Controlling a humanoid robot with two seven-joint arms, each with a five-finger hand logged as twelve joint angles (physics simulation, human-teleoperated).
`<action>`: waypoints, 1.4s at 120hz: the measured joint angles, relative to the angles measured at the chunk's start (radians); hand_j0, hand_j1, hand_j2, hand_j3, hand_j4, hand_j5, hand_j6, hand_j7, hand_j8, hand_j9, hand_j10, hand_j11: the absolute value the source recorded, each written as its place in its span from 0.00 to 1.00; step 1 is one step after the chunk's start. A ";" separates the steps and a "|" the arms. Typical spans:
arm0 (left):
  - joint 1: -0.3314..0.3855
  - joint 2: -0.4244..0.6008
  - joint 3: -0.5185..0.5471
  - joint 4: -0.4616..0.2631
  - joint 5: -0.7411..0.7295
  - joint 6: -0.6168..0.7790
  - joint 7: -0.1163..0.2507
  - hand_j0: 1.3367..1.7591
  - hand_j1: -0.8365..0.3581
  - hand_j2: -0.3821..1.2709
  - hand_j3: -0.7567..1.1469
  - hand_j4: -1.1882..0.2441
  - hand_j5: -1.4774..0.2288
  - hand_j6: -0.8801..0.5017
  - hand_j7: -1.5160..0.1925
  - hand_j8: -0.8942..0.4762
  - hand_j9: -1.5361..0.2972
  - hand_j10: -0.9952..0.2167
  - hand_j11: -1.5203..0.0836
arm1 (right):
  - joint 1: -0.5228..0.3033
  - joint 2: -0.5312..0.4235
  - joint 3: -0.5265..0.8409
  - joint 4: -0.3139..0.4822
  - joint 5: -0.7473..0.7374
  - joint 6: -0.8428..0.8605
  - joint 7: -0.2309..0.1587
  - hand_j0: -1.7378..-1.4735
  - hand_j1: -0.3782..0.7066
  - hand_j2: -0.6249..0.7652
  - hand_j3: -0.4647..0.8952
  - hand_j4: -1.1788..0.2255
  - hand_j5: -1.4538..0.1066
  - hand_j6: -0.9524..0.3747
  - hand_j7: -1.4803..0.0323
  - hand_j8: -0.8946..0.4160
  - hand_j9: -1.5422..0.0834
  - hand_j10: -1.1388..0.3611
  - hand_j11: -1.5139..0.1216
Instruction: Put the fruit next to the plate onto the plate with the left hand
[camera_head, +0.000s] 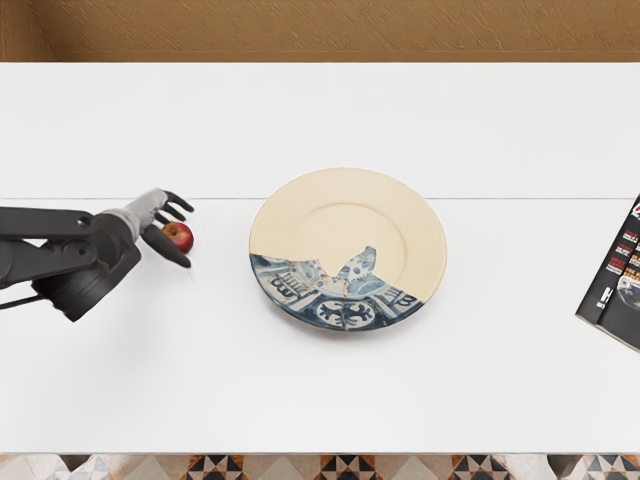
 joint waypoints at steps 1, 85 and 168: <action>0.000 -0.001 0.000 0.001 0.000 0.000 0.000 0.76 0.60 0.28 0.40 0.55 0.57 0.35 0.59 0.37 0.56 0.54 0.59 | 0.000 0.000 0.000 0.000 0.000 0.000 0.000 0.30 0.03 0.45 0.34 0.84 0.93 0.72 0.98 0.68 0.95 0.76 0.93; -0.013 0.008 -0.008 0.028 0.008 0.000 0.002 0.76 0.46 0.50 0.40 0.40 0.39 0.22 0.42 0.27 0.40 0.31 0.44 | 0.000 0.000 0.000 0.000 0.000 0.000 0.000 0.30 0.03 0.45 0.34 0.84 0.93 0.72 0.98 0.68 0.95 0.76 0.93; -0.065 0.016 -0.165 0.018 0.028 0.000 0.001 0.76 0.42 0.53 0.40 0.38 0.36 0.26 0.39 0.30 0.38 0.28 0.42 | 0.000 0.000 0.000 0.000 0.000 0.000 0.000 0.30 0.03 0.45 0.34 0.84 0.93 0.72 0.98 0.68 0.95 0.76 0.93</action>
